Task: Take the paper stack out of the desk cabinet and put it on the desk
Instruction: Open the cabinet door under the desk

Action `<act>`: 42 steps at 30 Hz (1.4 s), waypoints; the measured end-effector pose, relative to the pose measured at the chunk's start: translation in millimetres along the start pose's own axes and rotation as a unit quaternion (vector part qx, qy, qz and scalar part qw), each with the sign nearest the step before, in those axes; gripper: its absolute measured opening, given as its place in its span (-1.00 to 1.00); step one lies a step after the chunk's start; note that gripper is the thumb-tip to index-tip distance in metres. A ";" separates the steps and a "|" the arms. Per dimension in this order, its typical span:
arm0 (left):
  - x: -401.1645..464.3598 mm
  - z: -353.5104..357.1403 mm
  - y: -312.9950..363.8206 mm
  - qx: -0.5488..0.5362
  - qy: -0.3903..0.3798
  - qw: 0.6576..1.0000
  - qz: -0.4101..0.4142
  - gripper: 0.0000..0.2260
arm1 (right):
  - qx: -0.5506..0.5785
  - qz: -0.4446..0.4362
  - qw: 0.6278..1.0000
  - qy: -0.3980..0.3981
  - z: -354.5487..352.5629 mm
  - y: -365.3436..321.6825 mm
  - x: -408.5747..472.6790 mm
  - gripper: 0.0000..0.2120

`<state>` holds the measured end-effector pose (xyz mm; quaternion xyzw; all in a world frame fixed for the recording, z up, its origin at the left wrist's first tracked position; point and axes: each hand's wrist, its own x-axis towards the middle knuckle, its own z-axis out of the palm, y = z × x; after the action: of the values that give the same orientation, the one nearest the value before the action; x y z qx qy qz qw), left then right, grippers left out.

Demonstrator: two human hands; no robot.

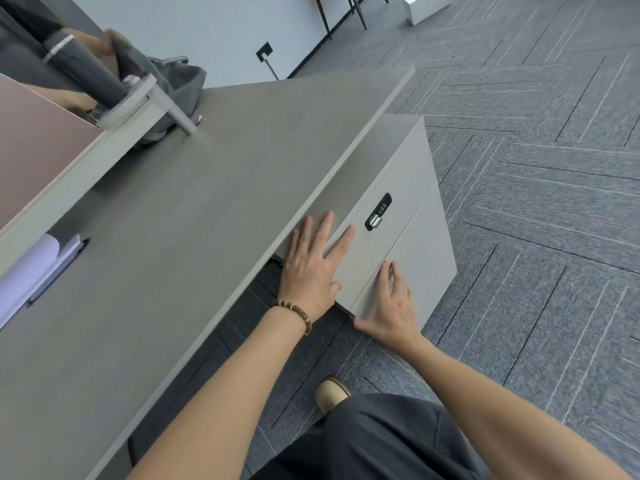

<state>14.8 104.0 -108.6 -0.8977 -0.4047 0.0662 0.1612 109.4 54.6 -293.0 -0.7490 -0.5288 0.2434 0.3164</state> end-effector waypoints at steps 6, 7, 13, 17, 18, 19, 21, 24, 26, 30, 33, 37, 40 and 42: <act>-0.5 -0.4 1.0 -0.001 -0.007 1.000 -0.005 -0.04 | -0.006 -0.007 1.000 0.007 3.8 -7.4 -0.1 0.24; -0.5 -0.2 1.1 -0.001 -0.008 1.000 -0.004 -0.05 | -0.008 -0.012 1.000 0.009 4.6 -6.0 0.1 0.24; -0.4 3.3 0.9 0.003 -0.003 1.000 -0.004 -0.05 | -0.052 -0.077 0.995 0.020 -1.0 12.5 -9.1 0.12; -1.4 1.7 4.7 0.012 -0.010 1.000 -0.015 -0.04 | -0.051 -0.092 0.994 0.020 -11.2 23.7 -19.7 0.08; -1.5 0.5 5.6 0.011 -0.014 1.000 -0.019 -0.04 | -0.049 -0.093 0.994 0.021 -15.1 25.7 -22.6 0.08; -1.7 -1.8 7.0 0.010 -0.021 0.999 -0.024 -0.04 | -0.049 -0.093 0.994 0.021 -19.5 27.9 -25.4 0.08; -2.6 -6.6 11.3 0.009 -0.037 0.999 -0.037 -0.03 | -0.044 -0.096 0.994 0.023 -30.9 33.9 -31.7 0.06; -7.4 -13.7 26.2 0.016 -0.059 0.996 -0.068 -0.06 | -0.038 -0.105 0.994 0.018 -54.0 49.1 -42.5 0.02; -12.7 -17.1 38.2 0.017 -0.066 0.994 -0.088 -0.10 | -0.049 -0.113 0.992 0.006 -72.4 62.1 -50.5 0.00; -19.1 -24.3 56.3 0.021 -0.089 0.989 -0.116 -0.14 | -0.069 -0.112 0.991 -0.012 -109.1 90.4 -65.5 -0.01; -21.4 -31.1 64.5 0.008 -0.110 0.985 -0.130 -0.15 | -0.074 -0.083 0.993 -0.031 -136.8 110.2 -72.5 -0.04; -23.4 -40.6 71.1 -0.021 -0.128 0.981 -0.144 -0.23 | -0.049 -0.051 0.996 -0.052 -171.2 135.0 -74.9 -0.13; -22.8 -44.0 78.9 -0.043 -0.133 0.978 -0.156 -0.36 | 0.012 -0.003 0.999 -0.042 -193.5 149.3 -73.5 -0.18; -22.6 -43.1 83.9 -0.055 -0.124 0.978 -0.158 -0.42 | 0.020 0.017 0.999 -0.025 -206.6 156.9 -70.7 -0.22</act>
<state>69.7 24.8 -97.2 -0.8148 -0.5613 0.1282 0.0685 331.2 -94.8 -264.9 -0.7446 -0.5191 0.2782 0.3142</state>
